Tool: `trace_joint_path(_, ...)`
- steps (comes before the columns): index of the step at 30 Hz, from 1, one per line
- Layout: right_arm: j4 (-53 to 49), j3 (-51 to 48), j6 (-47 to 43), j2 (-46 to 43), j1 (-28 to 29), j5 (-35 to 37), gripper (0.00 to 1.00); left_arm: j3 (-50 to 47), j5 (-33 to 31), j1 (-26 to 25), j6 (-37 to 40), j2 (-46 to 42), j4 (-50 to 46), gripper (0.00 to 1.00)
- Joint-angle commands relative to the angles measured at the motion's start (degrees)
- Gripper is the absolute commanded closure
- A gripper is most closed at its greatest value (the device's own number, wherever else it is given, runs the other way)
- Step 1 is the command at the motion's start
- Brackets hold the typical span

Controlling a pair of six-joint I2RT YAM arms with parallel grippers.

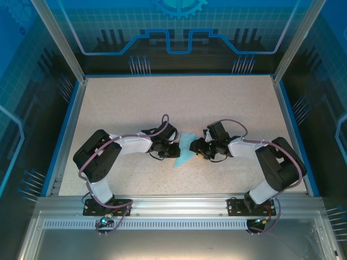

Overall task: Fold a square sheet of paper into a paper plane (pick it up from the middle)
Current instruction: Turn over the paper at the center of the table.

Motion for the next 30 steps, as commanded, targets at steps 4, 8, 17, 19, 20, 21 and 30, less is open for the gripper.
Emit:
trace_joint_path(4,1.95,-0.69,1.57,0.24,0.64,-0.76,0.52,-0.80,1.24,-0.15,-0.10,0.66,-0.02,0.86)
trace_joint_path(8,4.86,-0.73,1.74,0.69,0.80,-1.95,0.51,-1.15,1.58,-0.20,-0.51,0.44,0.45,0.86)
trace_joint_path(17,5.79,-0.02,0.43,1.98,1.30,-0.75,0.51,-1.64,2.53,-0.15,-1.77,-0.29,2.08,0.87)
trace_joint_path(19,6.31,-0.07,0.47,2.86,1.34,-0.76,0.51,-1.84,2.47,-0.13,-2.07,-0.46,2.08,0.87)
trace_joint_path(20,6.77,0.00,0.53,3.27,1.30,-1.04,0.51,-2.01,2.55,-0.20,-2.27,-0.65,2.45,0.87)
trace_joint_path(21,7.76,-0.01,0.61,3.71,1.31,-1.59,0.52,-2.25,2.65,-0.16,-2.53,-0.73,2.76,0.87)
trace_joint_path(30,11.56,1.07,0.20,5.95,1.39,-3.00,0.61,-3.13,3.77,-0.11,-3.87,-0.82,4.26,0.87)
